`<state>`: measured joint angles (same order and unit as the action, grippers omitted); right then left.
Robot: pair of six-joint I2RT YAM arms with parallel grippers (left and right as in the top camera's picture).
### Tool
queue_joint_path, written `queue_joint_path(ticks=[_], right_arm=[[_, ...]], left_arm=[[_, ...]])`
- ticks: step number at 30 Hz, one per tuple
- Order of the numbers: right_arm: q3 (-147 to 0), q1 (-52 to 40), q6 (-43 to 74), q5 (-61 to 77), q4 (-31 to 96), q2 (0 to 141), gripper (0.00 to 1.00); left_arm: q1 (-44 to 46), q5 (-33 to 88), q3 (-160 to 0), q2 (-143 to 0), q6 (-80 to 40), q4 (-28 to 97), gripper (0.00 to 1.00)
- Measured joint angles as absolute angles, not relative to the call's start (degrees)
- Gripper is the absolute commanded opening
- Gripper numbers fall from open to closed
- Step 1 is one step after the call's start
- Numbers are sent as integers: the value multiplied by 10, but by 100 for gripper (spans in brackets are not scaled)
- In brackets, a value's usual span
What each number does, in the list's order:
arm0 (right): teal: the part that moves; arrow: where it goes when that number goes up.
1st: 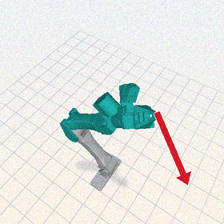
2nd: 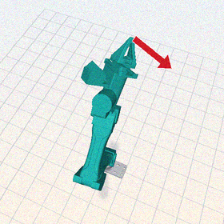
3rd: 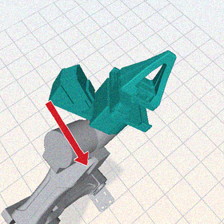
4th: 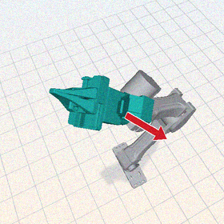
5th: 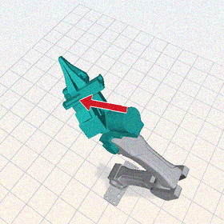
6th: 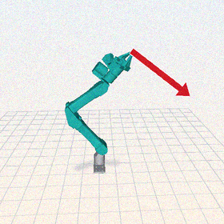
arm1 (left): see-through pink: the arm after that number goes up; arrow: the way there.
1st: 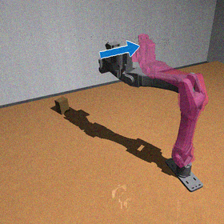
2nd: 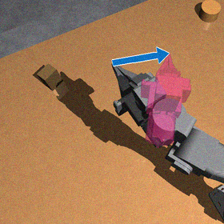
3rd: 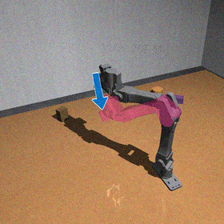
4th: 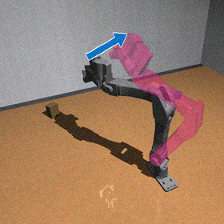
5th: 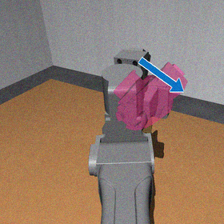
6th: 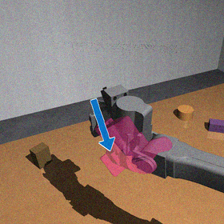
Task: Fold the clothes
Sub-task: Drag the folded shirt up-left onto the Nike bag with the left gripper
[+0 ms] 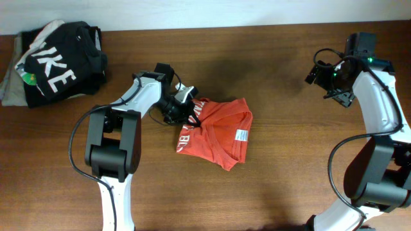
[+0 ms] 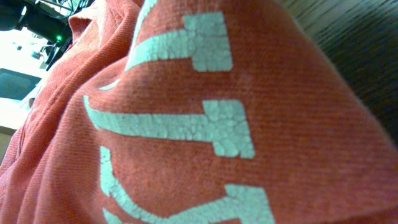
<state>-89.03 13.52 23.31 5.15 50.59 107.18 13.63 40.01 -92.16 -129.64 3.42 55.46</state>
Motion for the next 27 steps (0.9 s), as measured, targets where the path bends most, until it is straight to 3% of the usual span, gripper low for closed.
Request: queue_joint_path(ticks=[5,18,27], right_arm=[[-890,135,233,51,506,1072,99],[-890,135,233,51,506,1072,99],[-890,135,233,51,506,1072,99]], left_arm=[[126,345,-955,-1298,34,559,1],[84,36,-1108,-1299,87,548,1],[12,-30,-1185,-1300,119,497,1]])
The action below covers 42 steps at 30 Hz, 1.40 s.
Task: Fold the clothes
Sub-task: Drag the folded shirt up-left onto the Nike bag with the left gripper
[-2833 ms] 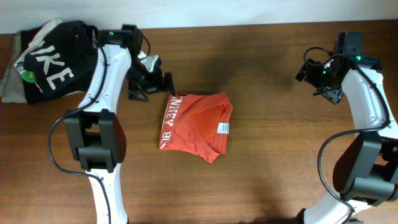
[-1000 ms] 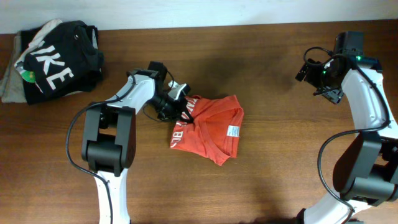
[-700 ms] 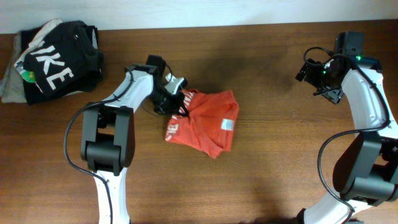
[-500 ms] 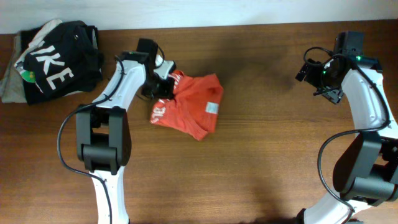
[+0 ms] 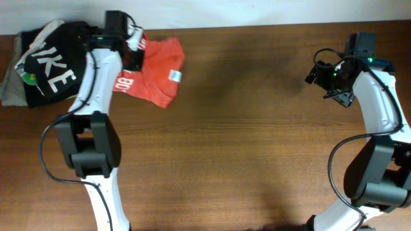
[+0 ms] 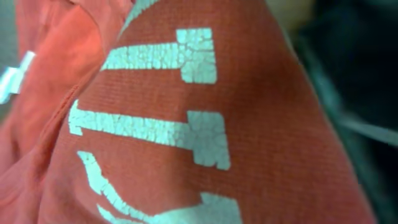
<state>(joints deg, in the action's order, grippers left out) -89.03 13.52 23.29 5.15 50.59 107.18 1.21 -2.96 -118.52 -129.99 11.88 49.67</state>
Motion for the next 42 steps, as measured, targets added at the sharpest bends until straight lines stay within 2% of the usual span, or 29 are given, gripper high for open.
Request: queue_joint_path(ticks=[7,14,22,36,42], right_arm=[[-890,135,233,51,506,1072,99],[-890,135,233,51,506,1072,99],[-890,135,233,52,506,1072,99],[-890,135,233,52,506,1072,99],[-890,135,233,52,506,1072,98]], left_arm=[[-48,-40,-1233,-1301,127,462,0],[-51,-41,-1304,-1302,123,453,1],[-64,-41,-1343,-1303,47,451,1],[-163,-41,-1343,-1304,-115,458,1],[-189,-63,-1346,-1346,-130,427,7]])
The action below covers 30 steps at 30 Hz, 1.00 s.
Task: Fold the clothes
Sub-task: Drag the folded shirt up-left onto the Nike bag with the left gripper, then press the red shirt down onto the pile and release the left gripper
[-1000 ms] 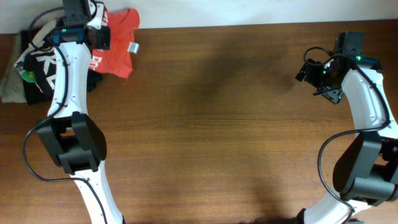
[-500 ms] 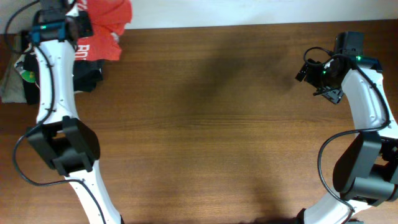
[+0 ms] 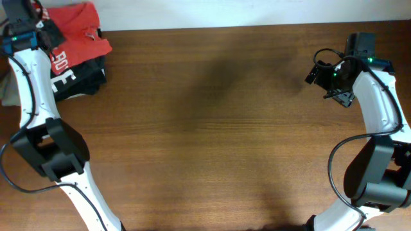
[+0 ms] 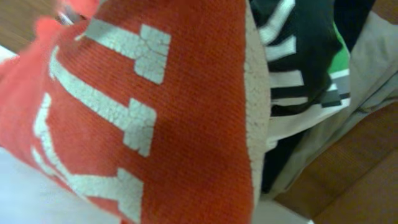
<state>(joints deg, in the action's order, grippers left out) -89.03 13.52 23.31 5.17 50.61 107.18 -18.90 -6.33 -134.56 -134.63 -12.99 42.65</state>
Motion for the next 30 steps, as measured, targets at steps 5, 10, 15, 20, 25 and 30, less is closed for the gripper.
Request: queue_joint_path(ticks=[5,10,15,20,25,30], right_arm=[[-890,135,233,51,506,1072,99],[-890,135,233,51,506,1072,99],[-890,135,233,51,506,1072,99],[-890,135,233,51,506,1072,99],[-890,135,233,52,506,1072,99],[-890,135,233,51,506,1072,99]], left_arm=[[-223,-107,-1346,-1401,-133,409,65],[-269,-119,-1347,-1410,-140,413,95],[-276,-121,-1348,-1405,-140,420,93],[-255,-122,-1348,-1372,-137,415,42],[-227,-123,-1353,-1350,-140,404,1],[-200,-123,-1353,-1355,-138,335,1]])
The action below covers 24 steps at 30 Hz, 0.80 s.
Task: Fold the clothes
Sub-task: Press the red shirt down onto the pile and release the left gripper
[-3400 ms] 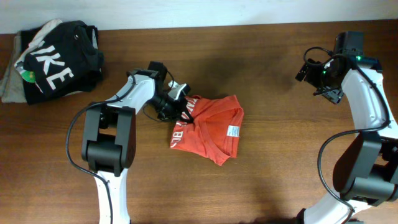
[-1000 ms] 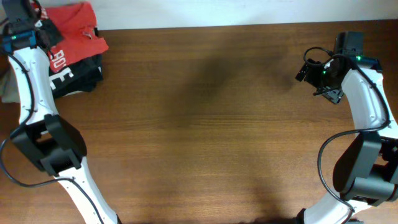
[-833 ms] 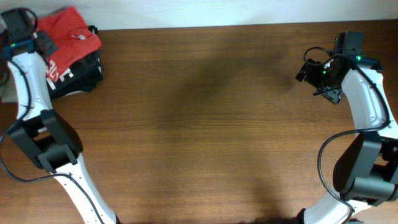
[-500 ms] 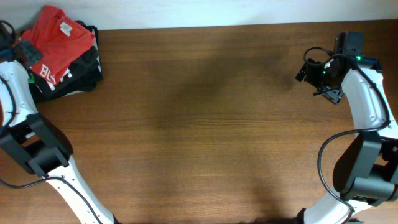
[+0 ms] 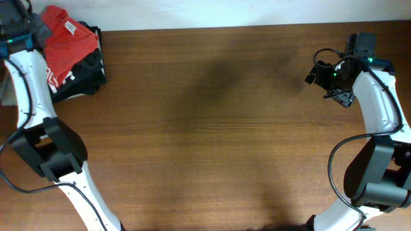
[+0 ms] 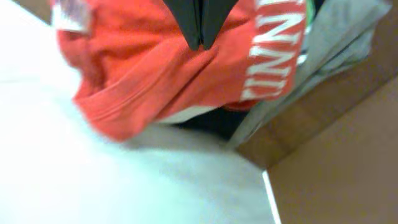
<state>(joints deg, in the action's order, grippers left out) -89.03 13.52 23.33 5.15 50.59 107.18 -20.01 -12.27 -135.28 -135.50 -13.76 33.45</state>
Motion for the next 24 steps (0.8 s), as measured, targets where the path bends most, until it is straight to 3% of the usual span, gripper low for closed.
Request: queue_joint_path(ticks=[10,14,16,21,24], right_arm=[[-890,135,233,51,506,1072,99],[-890,135,233,52,506,1072,99],[-890,135,233,51,506,1072,99],[-890,135,233,52,506,1072,99],[-890,135,233,55,490,1072,99]], left_arm=[[-197,-131,-1359,-1492,-113,345,1],[-197,-131,-1373,-1489,-103,359,1],[-197,-130,-1381,-1486,-101,372,9],[-197,-127,-1394,-1430,-99,404,10],[-197,-96,-1402,-1354,-99,425,18]])
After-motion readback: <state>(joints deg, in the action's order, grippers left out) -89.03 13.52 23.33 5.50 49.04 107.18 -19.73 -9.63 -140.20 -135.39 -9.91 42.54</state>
